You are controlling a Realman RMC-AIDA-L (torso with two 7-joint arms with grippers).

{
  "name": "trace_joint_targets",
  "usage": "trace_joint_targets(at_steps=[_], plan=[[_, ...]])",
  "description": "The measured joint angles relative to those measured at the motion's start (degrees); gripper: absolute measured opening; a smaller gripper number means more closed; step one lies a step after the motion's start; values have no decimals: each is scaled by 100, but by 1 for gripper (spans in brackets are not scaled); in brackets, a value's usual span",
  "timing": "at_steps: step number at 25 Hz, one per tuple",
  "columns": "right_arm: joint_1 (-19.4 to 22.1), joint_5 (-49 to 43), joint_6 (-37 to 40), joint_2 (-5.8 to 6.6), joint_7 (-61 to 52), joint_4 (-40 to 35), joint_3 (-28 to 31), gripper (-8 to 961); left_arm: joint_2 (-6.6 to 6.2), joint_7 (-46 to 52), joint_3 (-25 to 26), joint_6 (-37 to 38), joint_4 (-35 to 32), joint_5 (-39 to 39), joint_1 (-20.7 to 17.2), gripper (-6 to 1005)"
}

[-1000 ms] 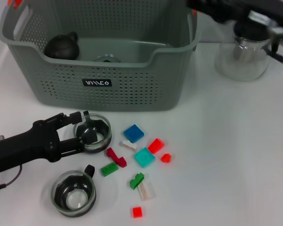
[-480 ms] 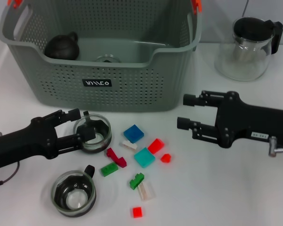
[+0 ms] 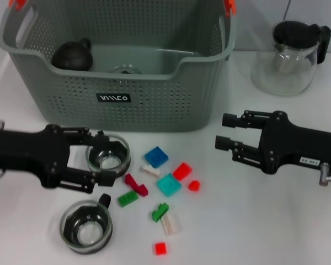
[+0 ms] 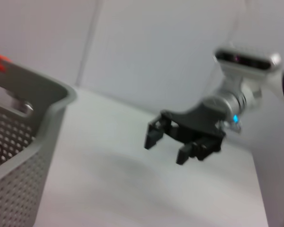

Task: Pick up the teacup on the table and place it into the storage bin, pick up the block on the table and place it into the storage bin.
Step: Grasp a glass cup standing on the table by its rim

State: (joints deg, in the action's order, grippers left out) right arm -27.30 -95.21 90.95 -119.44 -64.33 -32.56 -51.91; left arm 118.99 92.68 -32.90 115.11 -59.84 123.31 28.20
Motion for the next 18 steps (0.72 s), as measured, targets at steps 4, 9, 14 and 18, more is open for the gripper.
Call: trace_joint_targets(at_steps=[4, 9, 14, 18], plan=[[-8, 0, -38, -5, -13, 6, -1, 514, -5, 1161, -1037, 145, -1518, 205, 325, 800], [16, 2, -75, -8, -47, 12, -4, 517, 70, 2074, -2076, 105, -2389, 1170, 825, 795], [18, 26, -82, 0, -88, 13, 2, 517, 232, 2570, -2949, 60, -2475, 2340, 1334, 789], [3, 34, -93, 0, -152, 13, 4, 517, 471, 2699, -3316, -73, -2644, 3068, 1488, 785]])
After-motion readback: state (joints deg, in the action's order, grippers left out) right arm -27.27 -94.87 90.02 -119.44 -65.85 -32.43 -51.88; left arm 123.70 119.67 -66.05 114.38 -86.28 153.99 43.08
